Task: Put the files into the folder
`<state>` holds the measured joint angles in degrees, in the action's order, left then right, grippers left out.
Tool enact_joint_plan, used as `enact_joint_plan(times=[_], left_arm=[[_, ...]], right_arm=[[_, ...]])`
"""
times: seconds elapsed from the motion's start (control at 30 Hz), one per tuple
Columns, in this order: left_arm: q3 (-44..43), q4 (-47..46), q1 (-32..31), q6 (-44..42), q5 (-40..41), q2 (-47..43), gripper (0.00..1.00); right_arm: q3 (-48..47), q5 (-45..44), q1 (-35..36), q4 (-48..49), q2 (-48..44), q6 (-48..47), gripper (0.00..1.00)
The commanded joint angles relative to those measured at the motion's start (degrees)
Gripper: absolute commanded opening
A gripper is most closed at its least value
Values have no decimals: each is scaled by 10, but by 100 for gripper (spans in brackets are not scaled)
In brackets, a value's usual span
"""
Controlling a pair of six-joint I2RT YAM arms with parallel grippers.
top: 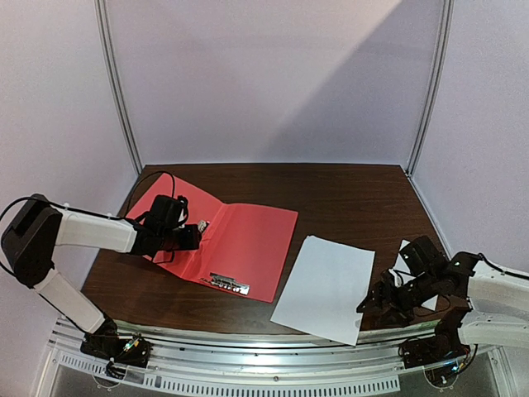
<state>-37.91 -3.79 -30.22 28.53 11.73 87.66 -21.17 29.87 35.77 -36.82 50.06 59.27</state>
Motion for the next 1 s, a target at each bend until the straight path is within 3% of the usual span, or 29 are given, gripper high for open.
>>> enact_joint_plan(times=[0.0, 0.47, 0.63, 0.97], left_arm=[[12, -9, -5, -2, -5, -17, 50], [13, 0, -5, -1, 0, -32, 50], [13, 2, -5, 1, 3, -36, 50], [10, 4, -5, 2, 2, -35, 50]], right_arm=[[59, 6, 41, 72, 4, 68, 77], [17, -5, 104, 12, 31, 69, 74], [27, -8, 147, 49, 28, 103, 73], [63, -31, 155, 168, 45, 135, 64]])
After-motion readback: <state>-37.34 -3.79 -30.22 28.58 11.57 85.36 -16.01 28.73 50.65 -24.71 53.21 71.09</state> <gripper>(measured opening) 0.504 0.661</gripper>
